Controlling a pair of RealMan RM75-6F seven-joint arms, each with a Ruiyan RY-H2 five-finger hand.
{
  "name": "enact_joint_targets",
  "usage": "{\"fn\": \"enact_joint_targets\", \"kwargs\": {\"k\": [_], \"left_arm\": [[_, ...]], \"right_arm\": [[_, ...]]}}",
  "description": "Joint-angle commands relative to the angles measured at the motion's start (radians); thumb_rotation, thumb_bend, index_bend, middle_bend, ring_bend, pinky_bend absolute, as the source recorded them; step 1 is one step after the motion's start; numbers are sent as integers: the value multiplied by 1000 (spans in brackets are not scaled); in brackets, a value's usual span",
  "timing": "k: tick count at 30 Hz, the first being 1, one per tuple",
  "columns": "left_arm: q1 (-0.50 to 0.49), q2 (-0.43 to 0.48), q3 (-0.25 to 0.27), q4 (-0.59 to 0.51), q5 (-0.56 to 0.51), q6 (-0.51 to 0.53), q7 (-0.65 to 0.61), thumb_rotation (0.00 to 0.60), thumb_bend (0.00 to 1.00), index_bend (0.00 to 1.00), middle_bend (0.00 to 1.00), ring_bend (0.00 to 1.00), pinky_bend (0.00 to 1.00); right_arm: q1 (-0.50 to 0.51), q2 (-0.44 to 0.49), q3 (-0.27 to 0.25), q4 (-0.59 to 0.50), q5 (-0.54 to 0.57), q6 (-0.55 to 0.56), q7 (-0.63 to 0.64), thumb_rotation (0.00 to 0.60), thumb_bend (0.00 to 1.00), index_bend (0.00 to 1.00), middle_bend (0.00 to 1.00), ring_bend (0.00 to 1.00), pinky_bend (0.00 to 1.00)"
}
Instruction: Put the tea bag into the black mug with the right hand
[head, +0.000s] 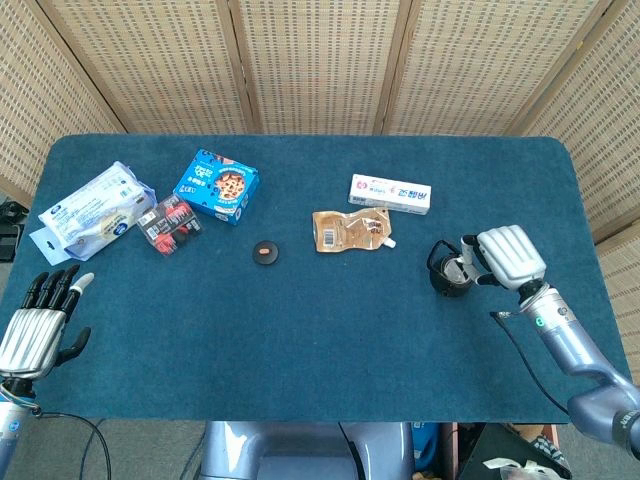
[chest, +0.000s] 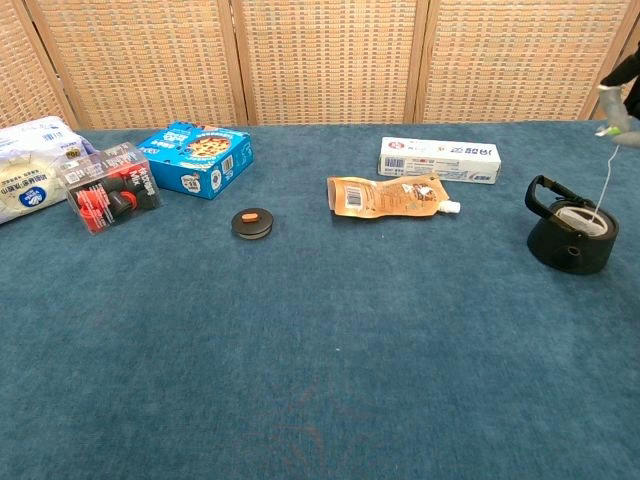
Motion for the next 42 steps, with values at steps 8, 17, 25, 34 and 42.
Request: {"fn": "enact_joint_targets", "kwargs": {"k": [8,17,25,34,42], "left_arm": [[8,3,4,1,-2,7,-3,600,411,72,0,0,0],[8,1,4,5,-4,3,-4,600,410,72,0,0,0],[9,0,5,8,-5,1,-7,600,410,72,0,0,0],[10,-2,5,12,-5,1,-10,600,410,72,0,0,0],[9,1,2,12,-5,3,-12,600,410,72,0,0,0]], "right_arm": [[2,-45,-29,11,-36,7,-76,600,649,645,916,889,959],[3,-68,-53,13,-75,17,-144,591,649,476,899,888,958],[9,-67,-80,-6,-97,-5,-194,238,649,427,880,889,959],[14,-43,-91,-56,-95,-28,-244,35,649,276,869,889,959],[47,28,-89,-125,-67,-115,-208,42,672,220,881,888,959]]}}
